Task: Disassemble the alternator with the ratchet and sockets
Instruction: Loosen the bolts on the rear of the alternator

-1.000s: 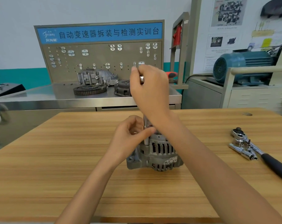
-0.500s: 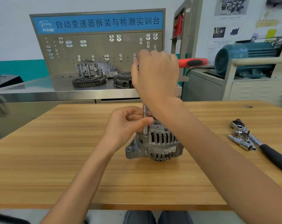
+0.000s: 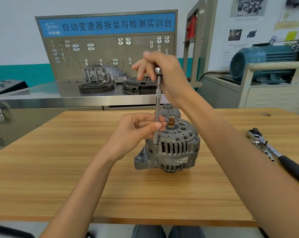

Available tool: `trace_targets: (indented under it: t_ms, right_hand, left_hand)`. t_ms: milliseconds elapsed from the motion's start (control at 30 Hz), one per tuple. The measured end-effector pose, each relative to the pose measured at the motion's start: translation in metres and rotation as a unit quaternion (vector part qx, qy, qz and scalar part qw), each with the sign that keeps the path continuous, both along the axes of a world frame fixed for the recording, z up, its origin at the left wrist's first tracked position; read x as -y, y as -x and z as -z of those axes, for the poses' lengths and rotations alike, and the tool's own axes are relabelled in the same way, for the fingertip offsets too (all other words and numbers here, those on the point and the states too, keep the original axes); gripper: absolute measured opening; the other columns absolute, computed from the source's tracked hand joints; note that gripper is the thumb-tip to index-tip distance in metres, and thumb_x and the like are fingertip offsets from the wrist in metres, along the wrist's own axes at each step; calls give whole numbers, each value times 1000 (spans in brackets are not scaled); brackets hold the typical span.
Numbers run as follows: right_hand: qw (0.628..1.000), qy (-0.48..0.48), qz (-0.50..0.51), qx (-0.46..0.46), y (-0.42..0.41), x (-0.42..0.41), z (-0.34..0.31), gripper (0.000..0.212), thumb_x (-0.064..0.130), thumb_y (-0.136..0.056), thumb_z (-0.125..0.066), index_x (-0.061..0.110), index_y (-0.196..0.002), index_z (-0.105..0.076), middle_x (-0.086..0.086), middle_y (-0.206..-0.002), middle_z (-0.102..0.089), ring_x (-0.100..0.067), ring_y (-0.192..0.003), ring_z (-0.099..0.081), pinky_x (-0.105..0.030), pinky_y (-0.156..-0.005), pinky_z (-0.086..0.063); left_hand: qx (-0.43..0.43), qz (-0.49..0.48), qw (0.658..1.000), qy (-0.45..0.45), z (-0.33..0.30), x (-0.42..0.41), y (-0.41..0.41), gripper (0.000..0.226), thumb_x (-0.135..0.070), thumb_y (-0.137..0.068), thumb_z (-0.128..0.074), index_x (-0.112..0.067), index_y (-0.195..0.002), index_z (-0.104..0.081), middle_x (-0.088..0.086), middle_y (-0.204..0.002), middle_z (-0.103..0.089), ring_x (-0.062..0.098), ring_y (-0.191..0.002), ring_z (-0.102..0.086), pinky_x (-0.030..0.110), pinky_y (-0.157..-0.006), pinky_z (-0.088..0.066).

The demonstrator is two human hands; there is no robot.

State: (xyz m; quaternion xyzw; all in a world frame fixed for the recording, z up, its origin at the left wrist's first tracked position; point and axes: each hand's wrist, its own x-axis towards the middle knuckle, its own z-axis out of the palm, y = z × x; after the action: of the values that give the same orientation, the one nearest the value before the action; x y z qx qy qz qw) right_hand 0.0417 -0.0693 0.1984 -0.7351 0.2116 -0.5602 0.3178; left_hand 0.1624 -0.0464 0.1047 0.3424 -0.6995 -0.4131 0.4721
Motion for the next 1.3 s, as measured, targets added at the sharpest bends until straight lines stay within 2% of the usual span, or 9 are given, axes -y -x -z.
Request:
trace_targets:
  t_ms: [100, 233, 533, 700, 800, 900, 967, 1167, 1300]
  right_hand:
    - [964, 132, 210, -98, -7, -4, 5, 49, 16, -97, -45, 19, -49, -38, 6, -47, -38, -11, -52, -42, -28, -66, -42]
    - [735, 228, 556, -313, -22, -16, 7, 24, 30, -97, -35, 21, -76, -40, 3, -68, -43, -20, -70, -39, -32, -70, -23]
    - [987, 88, 107, -84, -4, 0, 3, 48, 5, -95, -47, 9, -47, -49, -6, -64, -63, -10, -70, -62, -12, -76, -43]
    - [999, 22, 2, -24, -4, 0, 0, 47, 5, -93, -45, 12, -46, -46, -4, -72, -67, -4, -84, -62, -6, -82, -42]
    - [986, 101, 133, -24, -11, -3, 7, 47, 6, -91, -48, 17, -46, -41, 3, -49, -47, -12, -59, -51, -24, -67, -46]
    - [803, 239, 504, -209, -22, -10, 12, 31, 24, -92, -41, 20, -61, -42, 5, -56, -38, -13, -58, -37, -28, -58, -27]
    - [741, 226, 571, -271, -25, -13, 10, 26, 28, -95, -35, 21, -73, -47, 2, -67, -43, -18, -69, -41, -31, -67, -29]
    - [931, 157, 312, -107, -13, -1, 9, 47, 16, -95, -48, 11, -49, -42, 2, -45, -36, -12, -47, -34, -25, -61, -34]
    - [980, 106, 159, -62, -10, 0, 7, 44, 7, -95, -48, 6, -52, -57, -2, -59, -60, -10, -67, -59, -36, -111, -27]
  left_hand:
    - [-21, -26, 999, -9, 0, 0, 0, 12, -12, -81, -68, -21, -88, -71, 0, -80, -76, 10, -86, -72, 19, -68, -57]
    - [-39, -81, 996, 1, 1, 0, 5, 15, -4, -80, -70, -19, -76, -70, -9, -50, -60, 1, -60, -65, 16, -58, -55]
    - [-3, -1, 1000, -7, 1, -3, -7, 16, -15, -84, -65, -19, -98, -70, 1, -94, -76, 13, -96, -70, 23, -80, -57]
    - [17, 24, 999, -17, 0, -1, -8, 25, -18, -82, -62, -22, -106, -68, 0, -99, -75, 12, -98, -69, 24, -83, -56]
    - [17, 19, 1000, -18, -3, -2, -9, 21, -19, -76, -66, -20, -97, -71, 1, -91, -76, 9, -90, -71, 21, -76, -57]
    - [-7, -53, 998, -13, -1, -1, -5, 23, -18, -69, -73, -9, -90, -72, 19, -86, -73, 11, -73, -70, 19, -64, -56]
    - [-3, -90, 996, -5, 0, -1, -2, 16, -10, -74, -75, -4, -87, -70, 21, -80, -71, 10, -66, -67, 19, -62, -56]
    - [14, -28, 1000, 0, -1, -5, -4, 15, -14, -84, -68, -25, -93, -71, 1, -94, -76, 12, -93, -70, 20, -79, -56]
    - [20, 7, 1000, -18, -3, -5, -7, 23, -9, -89, -61, -27, -101, -68, -4, -98, -75, 9, -100, -69, 24, -86, -55]
